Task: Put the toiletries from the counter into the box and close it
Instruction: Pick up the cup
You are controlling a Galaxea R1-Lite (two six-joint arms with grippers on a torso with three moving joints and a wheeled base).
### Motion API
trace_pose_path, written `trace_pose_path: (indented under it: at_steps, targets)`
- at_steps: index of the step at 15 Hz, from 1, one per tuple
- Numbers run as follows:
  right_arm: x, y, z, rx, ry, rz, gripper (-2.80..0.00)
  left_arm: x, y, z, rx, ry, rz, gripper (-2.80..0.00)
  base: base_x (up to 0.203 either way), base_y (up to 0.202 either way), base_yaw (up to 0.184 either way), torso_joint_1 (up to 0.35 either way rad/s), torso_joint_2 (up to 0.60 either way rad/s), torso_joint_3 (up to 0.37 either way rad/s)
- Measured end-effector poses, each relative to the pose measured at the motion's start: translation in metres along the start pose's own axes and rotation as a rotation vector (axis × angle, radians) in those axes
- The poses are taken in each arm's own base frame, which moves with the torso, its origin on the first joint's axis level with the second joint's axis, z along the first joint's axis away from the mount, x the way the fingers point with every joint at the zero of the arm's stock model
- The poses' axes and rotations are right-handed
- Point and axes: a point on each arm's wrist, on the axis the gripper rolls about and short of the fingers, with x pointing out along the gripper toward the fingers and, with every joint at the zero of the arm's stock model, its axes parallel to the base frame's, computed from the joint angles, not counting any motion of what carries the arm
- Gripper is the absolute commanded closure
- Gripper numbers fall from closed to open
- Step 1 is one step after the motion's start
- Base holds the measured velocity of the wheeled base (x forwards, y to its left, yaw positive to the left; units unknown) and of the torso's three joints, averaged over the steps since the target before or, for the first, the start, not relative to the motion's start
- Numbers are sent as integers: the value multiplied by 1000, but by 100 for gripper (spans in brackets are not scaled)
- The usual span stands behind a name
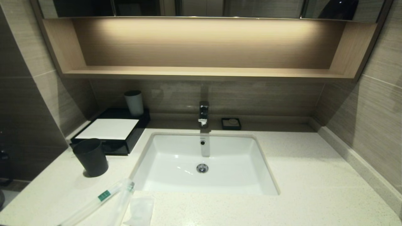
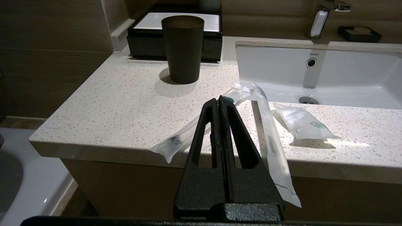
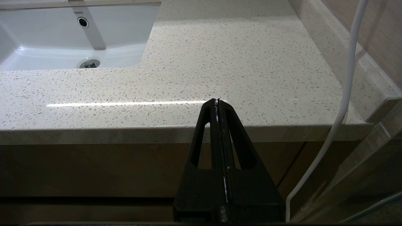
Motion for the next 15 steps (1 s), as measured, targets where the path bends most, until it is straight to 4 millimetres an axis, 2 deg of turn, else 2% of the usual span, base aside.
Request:
trace_pose_path:
  at_steps: [3, 4, 7, 8, 10, 11, 12, 15]
  targets:
    - [0, 0, 0, 0, 0, 1, 0, -3, 0, 7, 15, -12, 8, 0, 0, 0, 0, 0, 0, 0]
    - [0, 0, 0, -1, 0, 1, 0, -8, 0, 18, 22, -24, 7, 0, 0, 0, 0, 0, 0, 0]
    - [0, 0, 0, 1, 0, 1, 0, -31, 0, 68, 21, -34, 9, 0, 0, 0, 0, 0, 0, 0]
    - [0, 0, 0, 1, 0, 1, 0, -31, 0, 80, 9, -8, 20, 0, 0, 0, 0, 0, 0, 0]
    - [0, 0, 0, 1, 0, 2, 0, -15, 1, 109, -14, 6, 82, 0, 0, 0, 0, 0, 0, 0]
    - [0, 0, 0, 0, 0, 2, 0, -3, 2, 117, -17, 20, 115, 0, 0, 0, 0, 0, 0, 0]
    - [0, 0, 0, 0, 0, 2, 0, 11, 2, 117, -15, 45, 133, 0, 0, 0, 0, 0, 0, 0]
    - [0, 0, 0, 1, 0, 2, 0, 51, 2, 99, 0, 126, 120, 0, 0, 0, 0, 0, 0, 0]
